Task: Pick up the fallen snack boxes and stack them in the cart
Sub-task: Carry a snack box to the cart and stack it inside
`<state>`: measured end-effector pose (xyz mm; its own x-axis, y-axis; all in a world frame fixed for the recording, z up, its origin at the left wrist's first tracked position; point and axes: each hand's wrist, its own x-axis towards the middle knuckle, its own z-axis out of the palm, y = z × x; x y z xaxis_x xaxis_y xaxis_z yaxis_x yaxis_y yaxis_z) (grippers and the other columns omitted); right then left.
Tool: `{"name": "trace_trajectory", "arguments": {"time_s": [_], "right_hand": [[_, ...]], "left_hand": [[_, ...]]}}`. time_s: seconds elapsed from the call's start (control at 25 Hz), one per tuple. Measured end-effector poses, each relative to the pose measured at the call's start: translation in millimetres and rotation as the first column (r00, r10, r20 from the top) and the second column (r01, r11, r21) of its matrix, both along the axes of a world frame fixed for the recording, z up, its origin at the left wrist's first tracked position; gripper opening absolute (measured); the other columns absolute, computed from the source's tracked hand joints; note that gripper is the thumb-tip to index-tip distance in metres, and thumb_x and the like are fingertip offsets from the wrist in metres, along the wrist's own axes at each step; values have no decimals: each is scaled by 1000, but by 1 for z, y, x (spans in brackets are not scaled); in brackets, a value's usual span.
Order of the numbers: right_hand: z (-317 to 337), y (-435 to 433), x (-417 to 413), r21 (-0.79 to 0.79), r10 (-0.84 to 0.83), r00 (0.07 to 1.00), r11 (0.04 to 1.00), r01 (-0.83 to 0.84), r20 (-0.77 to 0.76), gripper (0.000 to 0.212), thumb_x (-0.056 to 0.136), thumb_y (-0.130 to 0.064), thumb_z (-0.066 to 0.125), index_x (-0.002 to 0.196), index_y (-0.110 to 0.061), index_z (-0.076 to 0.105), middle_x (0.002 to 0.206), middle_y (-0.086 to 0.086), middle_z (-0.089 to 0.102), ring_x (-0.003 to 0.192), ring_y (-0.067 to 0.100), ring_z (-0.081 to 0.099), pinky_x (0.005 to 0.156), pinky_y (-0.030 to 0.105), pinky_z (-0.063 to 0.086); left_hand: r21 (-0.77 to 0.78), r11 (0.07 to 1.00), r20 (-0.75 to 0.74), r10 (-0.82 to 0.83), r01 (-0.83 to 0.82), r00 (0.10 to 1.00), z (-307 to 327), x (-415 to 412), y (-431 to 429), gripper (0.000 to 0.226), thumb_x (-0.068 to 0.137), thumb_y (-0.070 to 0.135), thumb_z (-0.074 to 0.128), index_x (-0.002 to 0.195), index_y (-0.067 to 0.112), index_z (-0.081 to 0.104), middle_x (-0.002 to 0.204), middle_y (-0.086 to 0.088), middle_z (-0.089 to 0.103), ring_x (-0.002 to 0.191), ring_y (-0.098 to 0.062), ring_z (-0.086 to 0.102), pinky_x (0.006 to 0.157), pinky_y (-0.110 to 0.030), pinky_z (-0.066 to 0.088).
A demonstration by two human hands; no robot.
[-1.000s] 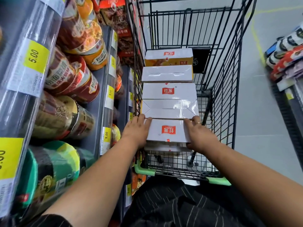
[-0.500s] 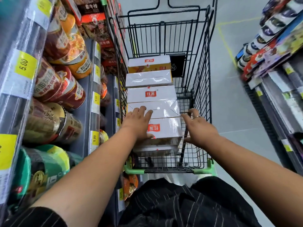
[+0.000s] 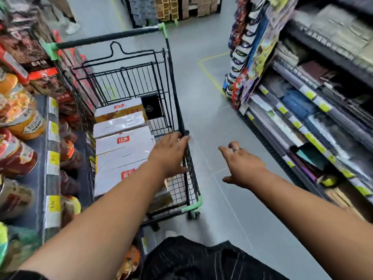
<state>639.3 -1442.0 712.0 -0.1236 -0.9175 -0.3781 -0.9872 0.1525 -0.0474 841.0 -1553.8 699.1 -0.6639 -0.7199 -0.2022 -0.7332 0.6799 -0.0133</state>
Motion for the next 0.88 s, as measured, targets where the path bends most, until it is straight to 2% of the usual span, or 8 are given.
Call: {"name": "trace_trajectory", "arguments": {"time_s": [0.16, 0.44, 0.6, 0.76, 0.88], "right_hand": [[10, 70, -52, -26, -123, 992, 992, 124, 34, 93, 76, -47, 76, 146, -26, 17, 145, 8, 22, 118, 31, 49, 80, 41, 51], [60, 197, -148, -123, -383, 923, 915, 384, 32, 104, 70, -60, 74, 149, -28, 15, 149, 7, 19, 126, 32, 43, 95, 43, 47], [125, 248, -201, -322, -530, 845, 790, 522, 71, 103, 68, -62, 75, 147, -30, 18, 145, 3, 23, 124, 31, 44, 95, 44, 47], [184, 289, -243, -464, -666, 732, 609, 643, 140, 102, 67, -60, 77, 147, -33, 20, 144, 0, 23, 125, 28, 44, 98, 44, 46], [219, 314, -264, -537, -758, 632, 470, 701, 162, 100, 69, -60, 76, 147, -34, 19, 145, -3, 20, 124, 27, 44, 98, 40, 45]], "left_hand": [[20, 983, -37, -183, 184, 982, 20, -77, 55, 108, 73, 63, 70, 153, 21, 11, 152, -10, 21, 137, -30, 28, 114, -41, 26], [74, 891, -191, -427, 447, 884, 70, -222, 154, 108, 73, 61, 71, 153, 24, 8, 154, -5, 22, 138, -27, 30, 113, -41, 29], [-4, 807, -389, -546, 591, 742, 135, -296, 188, 104, 74, 53, 76, 153, 25, 14, 152, -1, 26, 138, -23, 31, 113, -36, 29], [-77, 686, -485, -660, 724, 573, 198, -370, 208, 102, 75, 51, 75, 153, 26, 15, 152, 1, 25, 141, -19, 27, 116, -34, 25], [-82, 591, -589, -678, 802, 440, 234, -423, 219, 98, 76, 55, 71, 152, 32, 12, 153, 3, 25, 142, -19, 28, 117, -38, 25]]}}
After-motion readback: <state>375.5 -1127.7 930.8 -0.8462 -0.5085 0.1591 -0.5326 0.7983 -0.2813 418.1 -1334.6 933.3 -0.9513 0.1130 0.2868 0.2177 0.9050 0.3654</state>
